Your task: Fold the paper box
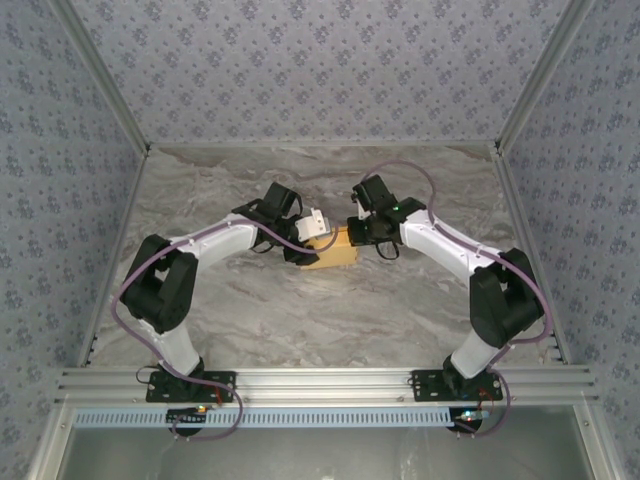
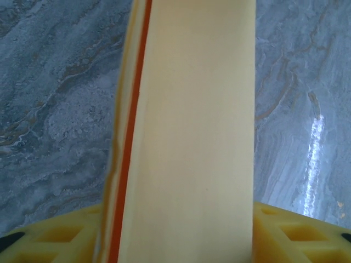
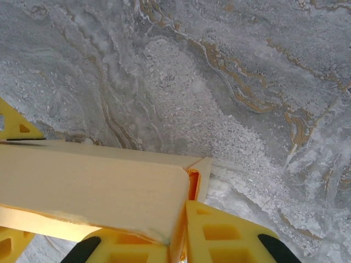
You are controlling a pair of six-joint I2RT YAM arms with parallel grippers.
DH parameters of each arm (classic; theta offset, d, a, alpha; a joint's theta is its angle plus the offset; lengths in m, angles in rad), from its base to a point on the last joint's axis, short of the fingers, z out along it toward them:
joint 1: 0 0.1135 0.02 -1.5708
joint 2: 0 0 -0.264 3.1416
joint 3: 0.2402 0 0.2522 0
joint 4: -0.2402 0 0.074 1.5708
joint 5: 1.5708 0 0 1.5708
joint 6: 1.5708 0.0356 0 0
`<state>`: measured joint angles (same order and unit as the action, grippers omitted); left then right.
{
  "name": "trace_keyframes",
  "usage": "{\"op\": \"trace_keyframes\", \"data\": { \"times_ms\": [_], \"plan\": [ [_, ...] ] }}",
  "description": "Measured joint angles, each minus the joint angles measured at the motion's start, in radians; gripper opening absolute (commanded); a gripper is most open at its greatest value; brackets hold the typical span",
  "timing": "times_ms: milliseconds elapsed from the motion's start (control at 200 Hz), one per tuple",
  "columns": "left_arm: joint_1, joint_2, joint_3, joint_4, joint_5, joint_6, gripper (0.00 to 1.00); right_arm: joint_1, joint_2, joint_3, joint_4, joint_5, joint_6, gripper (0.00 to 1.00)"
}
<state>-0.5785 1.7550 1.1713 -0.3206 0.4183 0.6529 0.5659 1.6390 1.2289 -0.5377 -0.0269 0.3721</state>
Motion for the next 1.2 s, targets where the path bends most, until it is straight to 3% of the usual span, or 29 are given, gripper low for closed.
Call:
{"op": "trace_keyframes", "data": {
  "times_ms": [180, 225, 285, 305, 320, 580, 675, 760, 954, 1089, 1199],
  "plan": [
    [0.007, -0.126, -0.110, 0.099, -0.035, -0.117, 0.67, 0.028, 0.000, -0.007, 0.021, 0.029, 0.022, 0.13],
    [0.010, -0.177, -0.142, 0.128, -0.049, -0.156, 0.81, 0.034, 0.000, -0.007, 0.023, 0.040, 0.029, 0.13],
    [0.012, -0.254, -0.181, 0.169, -0.074, -0.216, 0.85, 0.040, -0.001, -0.008, 0.023, 0.055, 0.036, 0.13],
    [0.014, -0.282, -0.192, 0.183, -0.083, -0.235, 0.97, 0.043, -0.001, -0.008, 0.023, 0.059, 0.039, 0.13],
    [0.014, -0.298, -0.200, 0.193, -0.091, -0.256, 0.99, 0.044, -0.001, -0.008, 0.023, 0.062, 0.040, 0.13],
    [0.064, -0.480, -0.273, 0.253, -0.183, -0.680, 0.99, 0.058, -0.010, -0.032, 0.049, 0.106, 0.074, 0.12],
    [0.075, -0.468, -0.271, 0.220, -0.230, -0.841, 0.83, 0.059, -0.011, -0.035, 0.057, 0.112, 0.085, 0.12],
    [0.065, -0.428, -0.259, 0.177, -0.252, -0.903, 0.64, 0.059, -0.011, -0.035, 0.059, 0.116, 0.093, 0.12],
    [-0.019, -0.323, -0.177, 0.062, -0.313, -0.964, 0.63, 0.060, -0.011, -0.035, 0.058, 0.119, 0.112, 0.12],
    [-0.056, -0.321, -0.166, 0.030, -0.348, -0.966, 0.44, 0.063, -0.011, -0.036, 0.057, 0.124, 0.122, 0.12],
    [-0.058, -0.319, -0.164, 0.011, -0.376, -0.968, 0.38, 0.068, -0.011, -0.036, 0.057, 0.131, 0.131, 0.12]
  ]
}}
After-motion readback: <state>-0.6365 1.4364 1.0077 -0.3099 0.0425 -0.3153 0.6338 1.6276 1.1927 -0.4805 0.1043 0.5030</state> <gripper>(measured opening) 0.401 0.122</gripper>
